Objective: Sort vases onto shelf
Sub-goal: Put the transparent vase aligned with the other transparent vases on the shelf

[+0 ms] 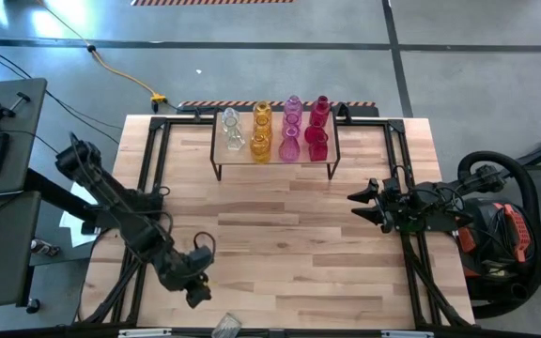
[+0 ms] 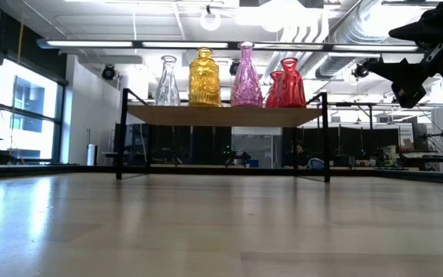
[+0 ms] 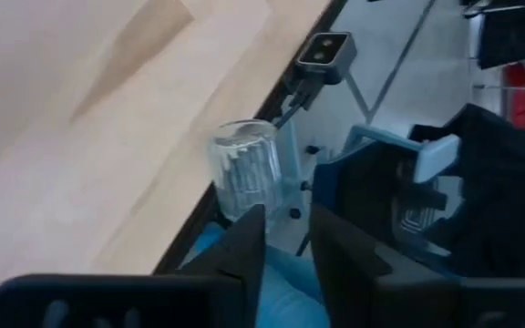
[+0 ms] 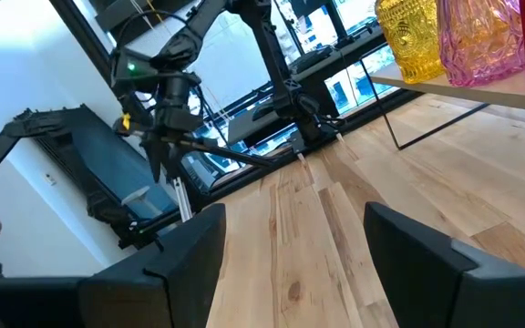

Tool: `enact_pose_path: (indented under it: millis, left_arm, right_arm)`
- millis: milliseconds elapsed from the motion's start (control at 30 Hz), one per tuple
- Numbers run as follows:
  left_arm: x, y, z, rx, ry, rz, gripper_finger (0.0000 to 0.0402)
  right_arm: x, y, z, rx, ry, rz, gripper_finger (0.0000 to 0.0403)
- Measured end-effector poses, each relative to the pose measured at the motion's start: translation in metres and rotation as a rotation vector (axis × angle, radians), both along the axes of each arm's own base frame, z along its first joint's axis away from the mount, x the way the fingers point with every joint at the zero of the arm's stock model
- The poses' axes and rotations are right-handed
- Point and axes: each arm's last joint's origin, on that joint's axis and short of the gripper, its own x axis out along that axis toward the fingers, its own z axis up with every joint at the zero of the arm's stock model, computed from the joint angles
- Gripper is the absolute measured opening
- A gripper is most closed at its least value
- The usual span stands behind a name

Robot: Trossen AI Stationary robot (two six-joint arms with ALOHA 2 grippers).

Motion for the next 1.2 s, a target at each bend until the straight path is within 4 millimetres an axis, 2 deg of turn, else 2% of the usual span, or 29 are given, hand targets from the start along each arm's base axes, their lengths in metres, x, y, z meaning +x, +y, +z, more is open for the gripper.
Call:
enact_pose_path:
  millis: [100,367,533,900,1200]
  left_arm:
    - [0.005,-0.008,-0.004,0.04,0.02,-0.008,0.0119]
    - [0.024,-0.034,0.002,0.172,0.07,-0.031,0.0248]
    - [0.033,-0.049,-0.006,0.2,0.093,-0.023,0.0309]
    - [0.04,-0.074,-0.02,0.187,-0.003,-0.006,0.0365]
    - [0.045,-0.083,-0.044,0.196,0.054,0.004,0.0395]
  right_arm:
    - [0.0,0.0,0.0,0.0,0.0,0.0,0.0245]
    - [0.0,0.0,0.0,0.0,0.0,0.0,0.0245]
    - [0.0,0.0,0.0,0.0,0.0,0.0,0.0245]
    - [0.0,0.0,0.0,0.0,0.0,0.0,0.0245]
    - [0.0,0.0,0.0,0.0,0.001,0.0,0.0245]
